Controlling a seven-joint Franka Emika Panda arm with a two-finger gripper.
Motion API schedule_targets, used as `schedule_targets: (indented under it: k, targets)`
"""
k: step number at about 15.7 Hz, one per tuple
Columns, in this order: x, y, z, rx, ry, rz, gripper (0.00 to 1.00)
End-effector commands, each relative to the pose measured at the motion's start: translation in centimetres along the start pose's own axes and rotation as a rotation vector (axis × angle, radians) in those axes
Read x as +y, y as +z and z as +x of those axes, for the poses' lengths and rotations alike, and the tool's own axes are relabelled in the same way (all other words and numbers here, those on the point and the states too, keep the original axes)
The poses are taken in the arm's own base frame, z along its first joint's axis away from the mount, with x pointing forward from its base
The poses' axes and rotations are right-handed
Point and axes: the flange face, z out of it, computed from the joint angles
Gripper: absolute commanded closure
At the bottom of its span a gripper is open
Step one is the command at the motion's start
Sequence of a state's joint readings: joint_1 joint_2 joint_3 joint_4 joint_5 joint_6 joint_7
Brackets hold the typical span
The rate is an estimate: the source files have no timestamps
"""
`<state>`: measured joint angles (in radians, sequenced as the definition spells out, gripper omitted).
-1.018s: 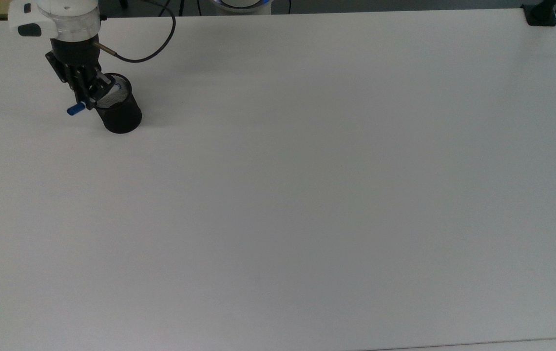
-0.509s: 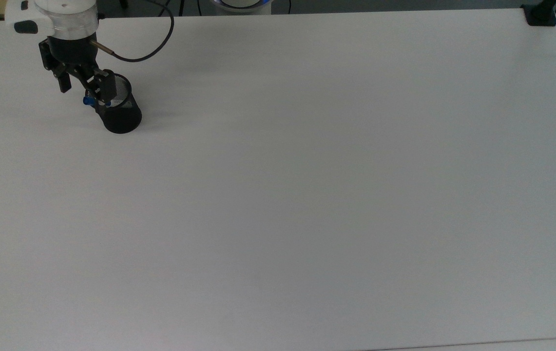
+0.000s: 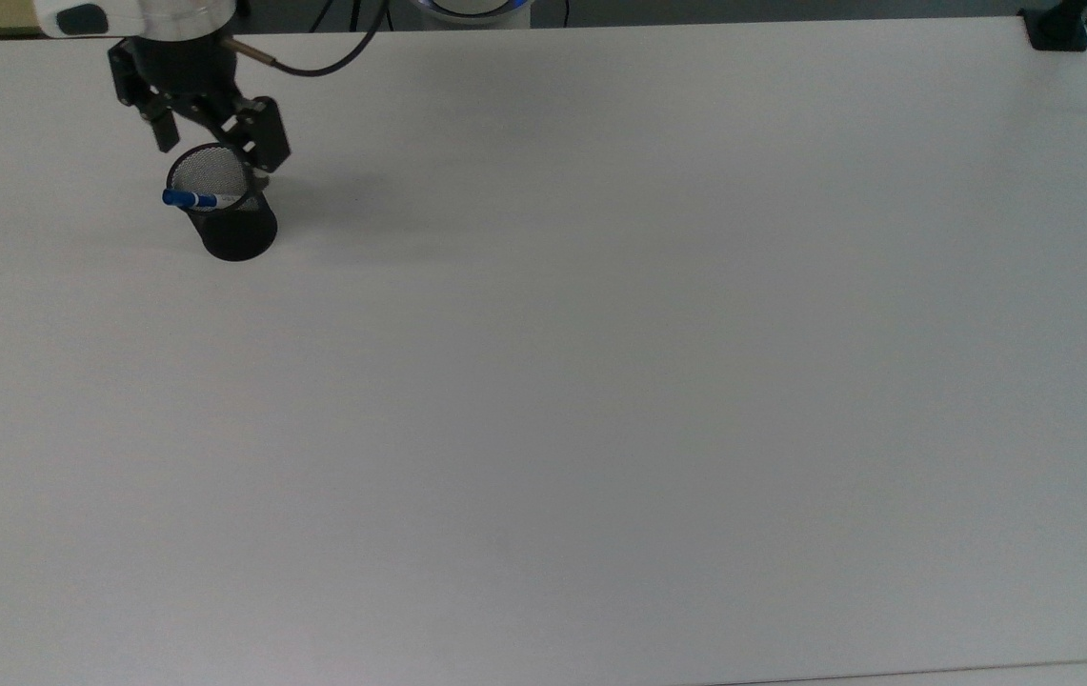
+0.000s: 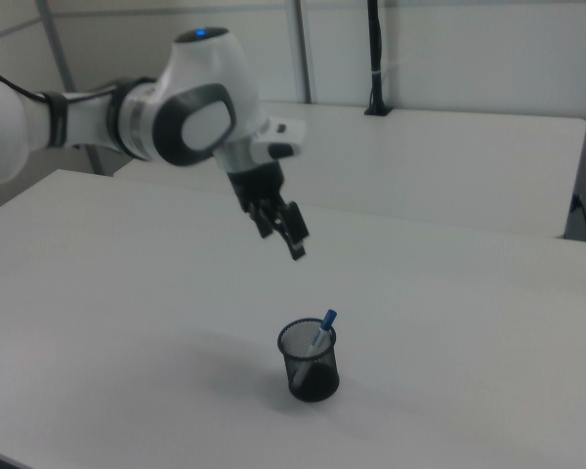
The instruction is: Insert the marker
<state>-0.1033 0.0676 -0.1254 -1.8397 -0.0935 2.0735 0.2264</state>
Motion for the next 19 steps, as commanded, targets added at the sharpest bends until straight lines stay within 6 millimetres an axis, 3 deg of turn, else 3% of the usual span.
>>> schedule_targets:
  k: [1,6,8,19]
  targets:
    - [-4.6,-4.5,-1.1,-0.085,-0.052,0.010,0.00]
    - [-9.8,-7.1,-3.5,-0.162,-0.163,-0.004,0.00]
    - [-10.7,-8.5,-4.4,-0.175,-0.228,0.002,0.00]
    - [-8.9,-11.2,-5.1,-0.223,-0.381,0.045,0.00]
